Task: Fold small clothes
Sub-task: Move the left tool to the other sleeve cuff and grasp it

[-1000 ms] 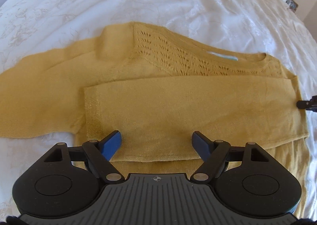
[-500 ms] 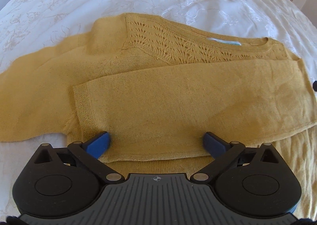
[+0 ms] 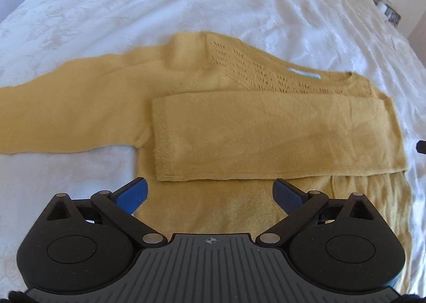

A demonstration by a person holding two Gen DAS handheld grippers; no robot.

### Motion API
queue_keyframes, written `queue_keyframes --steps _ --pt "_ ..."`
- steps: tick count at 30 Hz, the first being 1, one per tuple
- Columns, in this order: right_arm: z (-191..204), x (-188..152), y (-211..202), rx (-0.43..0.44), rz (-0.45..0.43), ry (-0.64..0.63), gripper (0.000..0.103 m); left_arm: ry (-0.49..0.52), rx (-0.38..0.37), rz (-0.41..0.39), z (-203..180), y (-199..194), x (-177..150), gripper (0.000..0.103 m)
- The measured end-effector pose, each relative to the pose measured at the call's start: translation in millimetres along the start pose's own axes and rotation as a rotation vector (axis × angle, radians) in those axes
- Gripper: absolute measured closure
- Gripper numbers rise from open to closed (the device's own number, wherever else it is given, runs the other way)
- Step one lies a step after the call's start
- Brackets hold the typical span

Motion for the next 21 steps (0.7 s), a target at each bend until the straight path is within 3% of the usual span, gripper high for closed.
queue_keyframes --steps 2,4,10,14,16,17,18,21 --pt "14.3 2.4 -21.7 0.046 -0.045 -0.025 0.014 -0.044 0.021 -0.062 14.5 -28.7 0.5 0.002" --pt "29.1 1.2 -38.9 0.080 -0.075 -0.059 0.012 -0.077 0.055 -0.126 29.8 -55.9 1.6 0.002" --pt "89.7 -9.0 -91.1 0.169 -0.192 -0.190 0.006 -0.165 0.252 -0.249 94.5 -115.1 15.9 0.002" --pt "124.1 -10.6 -120.4 0.221 -0.283 -0.204 0.002 -0.238 0.313 -0.251 145.3 -126.9 24.8 0.002" --pt "137.5 -9.4 -128.3 0.209 -0.305 -0.203 0.001 -0.289 0.332 -0.237 174.0 -128.1 26.4 0.007" --pt "144.7 -8.8 -130.0 0.177 -0.306 -0.203 0.001 -0.315 0.332 -0.229 188.8 -127.8 25.9 0.016" --pt "151.5 -8.6 -131.4 0.151 -0.302 -0.206 0.001 -0.338 0.327 -0.218 202.3 -126.9 26.0 0.019" --pt "167.5 -12.7 -136.0 0.173 -0.271 -0.203 0.001 -0.378 0.319 -0.203 241.3 -121.9 26.5 0.020"
Point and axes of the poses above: each gripper's, at about its wrist camera, not at the fingertips, and y roughly the way its jaws point, z to its left, x to its top, the point moved 6 cm from there along y, roughly the way its jaws point, and after that the axes turned 2 degrees about -z, right-handed, at the moved point
